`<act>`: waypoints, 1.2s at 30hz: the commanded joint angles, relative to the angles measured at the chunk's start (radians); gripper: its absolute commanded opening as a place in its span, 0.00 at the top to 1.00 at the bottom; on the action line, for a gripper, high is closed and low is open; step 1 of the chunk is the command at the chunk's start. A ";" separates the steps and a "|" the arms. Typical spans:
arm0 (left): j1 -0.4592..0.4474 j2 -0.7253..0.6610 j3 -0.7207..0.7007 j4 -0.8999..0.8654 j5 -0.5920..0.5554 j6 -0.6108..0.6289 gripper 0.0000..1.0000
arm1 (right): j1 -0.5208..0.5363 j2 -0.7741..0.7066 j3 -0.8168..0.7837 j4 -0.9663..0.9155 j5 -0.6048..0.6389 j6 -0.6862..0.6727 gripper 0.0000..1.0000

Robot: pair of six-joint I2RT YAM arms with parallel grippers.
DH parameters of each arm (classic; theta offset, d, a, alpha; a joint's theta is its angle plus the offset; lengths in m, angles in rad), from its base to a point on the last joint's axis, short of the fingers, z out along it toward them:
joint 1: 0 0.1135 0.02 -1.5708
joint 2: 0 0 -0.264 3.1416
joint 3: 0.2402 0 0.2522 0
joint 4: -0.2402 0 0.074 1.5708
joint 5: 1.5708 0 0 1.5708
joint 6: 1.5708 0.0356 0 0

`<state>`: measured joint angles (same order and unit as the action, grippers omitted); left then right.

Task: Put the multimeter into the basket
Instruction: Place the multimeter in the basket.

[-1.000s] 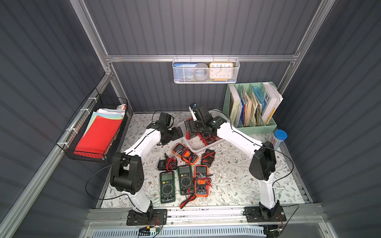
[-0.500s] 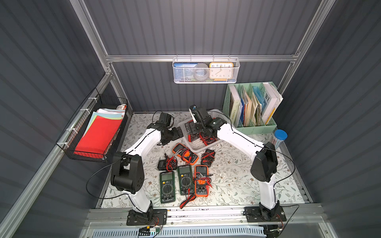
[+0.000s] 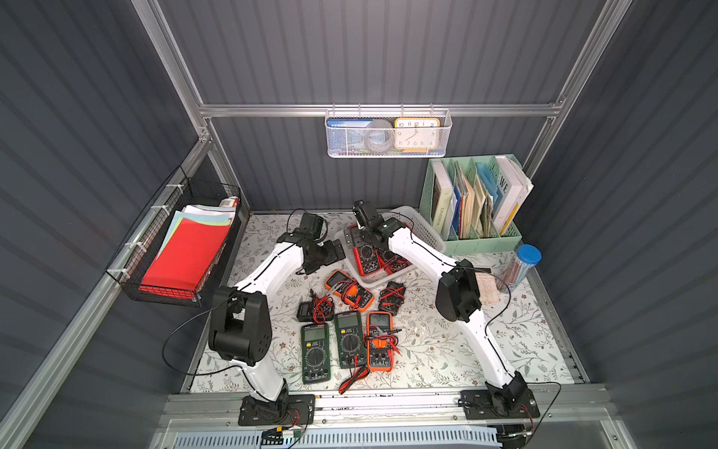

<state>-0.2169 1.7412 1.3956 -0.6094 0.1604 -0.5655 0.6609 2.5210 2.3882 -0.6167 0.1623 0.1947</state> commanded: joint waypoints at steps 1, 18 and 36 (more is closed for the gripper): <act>0.005 0.022 0.046 -0.012 0.002 -0.003 0.01 | -0.006 0.095 0.098 -0.111 -0.041 0.003 0.01; 0.004 0.031 0.039 0.002 0.002 -0.010 0.01 | -0.015 -0.272 -0.246 0.119 -0.120 0.107 0.01; 0.004 -0.094 -0.041 -0.009 0.008 0.024 0.01 | -0.002 -0.767 -0.825 0.256 0.005 0.256 0.01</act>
<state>-0.2169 1.6947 1.3811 -0.6018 0.1608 -0.5652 0.6472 1.8080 1.6379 -0.3889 0.1528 0.3851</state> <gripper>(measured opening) 0.993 0.989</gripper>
